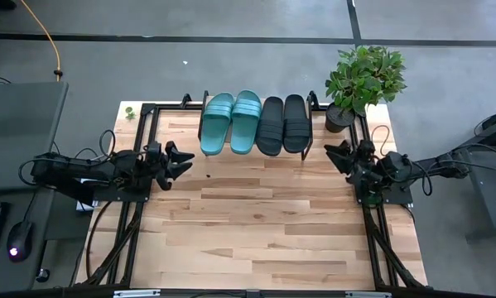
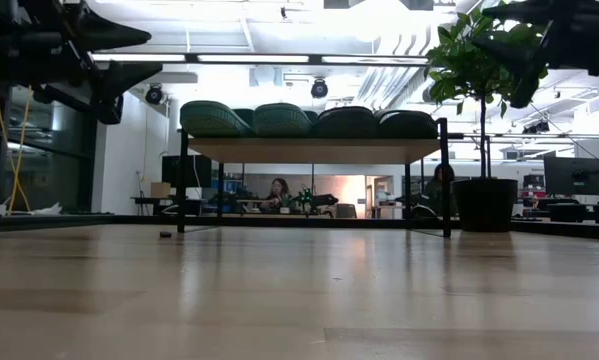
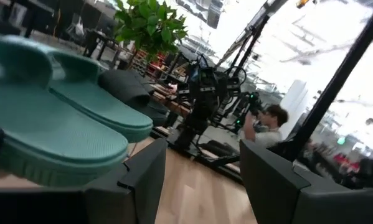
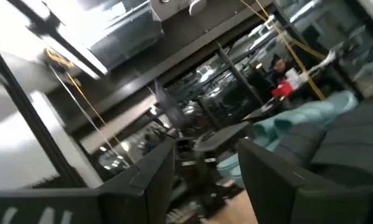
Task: Pick and place slides into the shelf
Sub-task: Return to Home Position
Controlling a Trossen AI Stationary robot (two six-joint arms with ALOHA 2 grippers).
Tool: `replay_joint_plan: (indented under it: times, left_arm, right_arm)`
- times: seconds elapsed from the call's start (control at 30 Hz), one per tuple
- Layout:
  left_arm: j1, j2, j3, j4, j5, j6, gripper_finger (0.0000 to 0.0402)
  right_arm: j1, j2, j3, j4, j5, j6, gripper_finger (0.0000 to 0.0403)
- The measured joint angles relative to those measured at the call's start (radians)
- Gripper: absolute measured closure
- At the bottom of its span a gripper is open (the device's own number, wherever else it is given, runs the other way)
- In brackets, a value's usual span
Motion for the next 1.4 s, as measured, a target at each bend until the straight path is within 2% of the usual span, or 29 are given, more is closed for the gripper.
replay_joint_plan:
  times: [0.23, 0.43, 0.73, 1.4]
  left_arm:
    - [0.0, 0.0, 0.0, -0.008, 0.083, 0.193, 0.0213]
    - [0.0, 0.0, 0.0, -0.101, 0.084, 0.223, 0.0213]
    - [0.0, 0.0, 0.0, -0.128, 0.084, 0.27, 0.0213]
    - [0.0, 0.0, 0.0, -0.298, 0.089, 0.365, 0.0213]
  right_arm:
    - [0.0, 0.0, 0.001, 0.0, -0.041, -0.231, 0.0233]
    - [0.0, 0.0, 0.001, -0.082, -0.092, -0.374, 0.0233]
    - [0.0, 0.0, 0.001, -0.282, -0.098, -0.372, 0.0233]
    - [0.0, 0.0, 0.003, -0.555, -0.099, -0.4, 0.0233]
